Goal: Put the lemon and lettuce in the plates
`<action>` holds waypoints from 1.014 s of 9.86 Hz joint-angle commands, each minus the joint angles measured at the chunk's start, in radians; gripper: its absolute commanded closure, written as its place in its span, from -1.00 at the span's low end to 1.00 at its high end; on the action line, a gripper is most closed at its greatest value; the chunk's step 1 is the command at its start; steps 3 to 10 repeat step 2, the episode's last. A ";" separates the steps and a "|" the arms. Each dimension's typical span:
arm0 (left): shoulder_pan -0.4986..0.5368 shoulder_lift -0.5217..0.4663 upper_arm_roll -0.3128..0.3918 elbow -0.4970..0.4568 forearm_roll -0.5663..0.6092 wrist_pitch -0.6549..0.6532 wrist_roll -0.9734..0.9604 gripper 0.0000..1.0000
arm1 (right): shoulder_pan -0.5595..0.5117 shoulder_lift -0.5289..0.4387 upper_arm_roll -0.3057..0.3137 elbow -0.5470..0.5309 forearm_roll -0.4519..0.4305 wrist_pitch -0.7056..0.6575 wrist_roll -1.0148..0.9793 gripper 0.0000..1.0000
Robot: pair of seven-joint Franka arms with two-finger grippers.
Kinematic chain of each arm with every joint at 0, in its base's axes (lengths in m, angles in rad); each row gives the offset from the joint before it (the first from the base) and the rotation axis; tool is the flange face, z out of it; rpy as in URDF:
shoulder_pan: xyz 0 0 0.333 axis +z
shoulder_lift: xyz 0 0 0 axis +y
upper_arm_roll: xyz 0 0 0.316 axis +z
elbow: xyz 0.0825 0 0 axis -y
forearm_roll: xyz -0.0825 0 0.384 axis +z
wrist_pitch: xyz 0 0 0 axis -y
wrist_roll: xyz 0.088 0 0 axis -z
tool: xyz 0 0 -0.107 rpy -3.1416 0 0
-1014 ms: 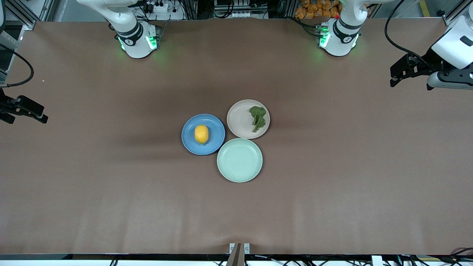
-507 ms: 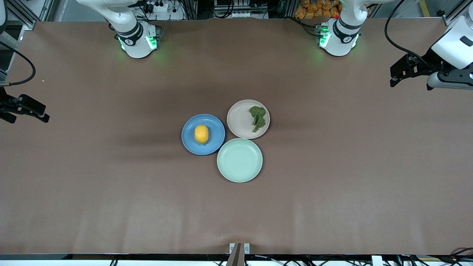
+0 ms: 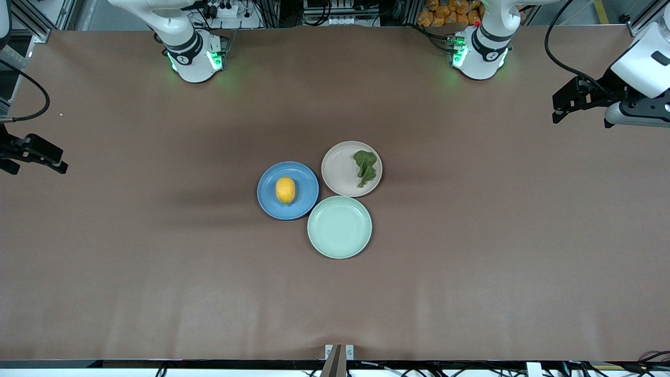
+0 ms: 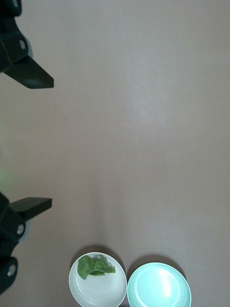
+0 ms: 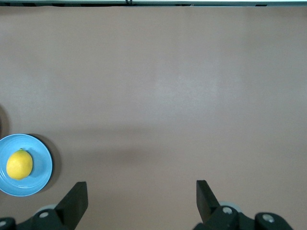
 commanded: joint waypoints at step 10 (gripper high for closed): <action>0.007 -0.001 0.000 0.010 -0.021 -0.016 0.004 -1.00 | 0.009 -0.012 -0.005 -0.004 -0.018 -0.005 -0.007 -1.00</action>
